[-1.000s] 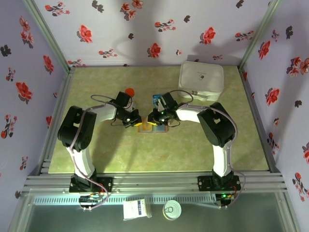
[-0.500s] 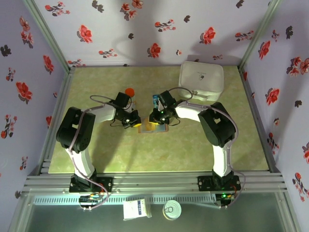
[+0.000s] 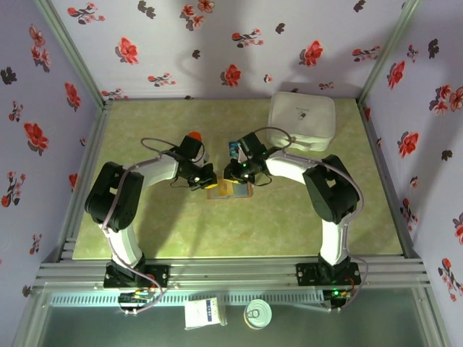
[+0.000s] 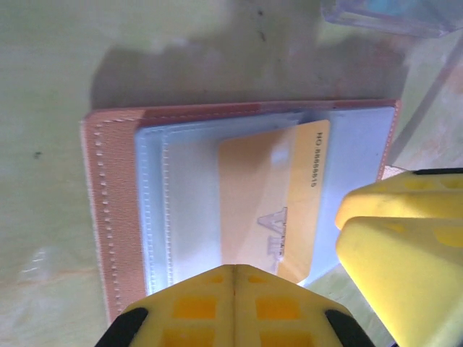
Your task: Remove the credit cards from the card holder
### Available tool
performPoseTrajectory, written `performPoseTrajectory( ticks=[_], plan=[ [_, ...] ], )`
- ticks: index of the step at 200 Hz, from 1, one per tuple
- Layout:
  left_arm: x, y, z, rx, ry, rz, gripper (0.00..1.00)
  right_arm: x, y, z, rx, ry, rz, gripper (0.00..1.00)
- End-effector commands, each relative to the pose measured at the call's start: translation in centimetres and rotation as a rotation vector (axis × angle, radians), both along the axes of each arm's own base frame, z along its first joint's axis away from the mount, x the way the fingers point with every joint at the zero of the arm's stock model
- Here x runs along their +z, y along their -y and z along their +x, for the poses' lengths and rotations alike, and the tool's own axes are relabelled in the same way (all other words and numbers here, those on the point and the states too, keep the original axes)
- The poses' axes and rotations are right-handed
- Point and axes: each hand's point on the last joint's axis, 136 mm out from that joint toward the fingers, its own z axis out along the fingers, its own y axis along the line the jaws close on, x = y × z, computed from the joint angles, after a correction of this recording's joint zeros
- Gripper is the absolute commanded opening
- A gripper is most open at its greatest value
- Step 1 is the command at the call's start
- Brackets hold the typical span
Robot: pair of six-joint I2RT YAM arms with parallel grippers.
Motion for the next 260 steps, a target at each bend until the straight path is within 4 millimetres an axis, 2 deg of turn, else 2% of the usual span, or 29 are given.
performPoseTrajectory(
  ticks=[1,41,91,165,226,260],
  plan=[
    [-0.3,0.4,-0.2,-0.004,-0.017,0.020,0.03,-0.3,1.4,-0.2,-0.008,-0.001,-0.042,0.26],
    [-1.6,-0.7,-0.3,-0.006,-0.024,0.103,0.01,-1.4,2.0,-0.5,0.000,-0.035,-0.060,0.28],
    [-2.8,-1.0,-0.5,-0.016,-0.045,0.127,0.01,-2.0,1.4,-1.0,0.011,-0.066,-0.016,0.28],
    [-3.3,-1.4,-0.7,-0.016,-0.052,0.153,0.00,-2.9,1.4,-1.2,0.015,-0.092,-0.018,0.27],
    [-3.5,-1.6,-0.7,-0.017,-0.057,0.166,0.00,-3.2,1.8,-1.3,0.009,-0.086,-0.037,0.27],
    [-3.5,-1.8,-0.8,-0.019,-0.058,0.175,0.00,-1.8,1.5,-1.1,0.008,-0.058,0.001,0.27]
  ],
)
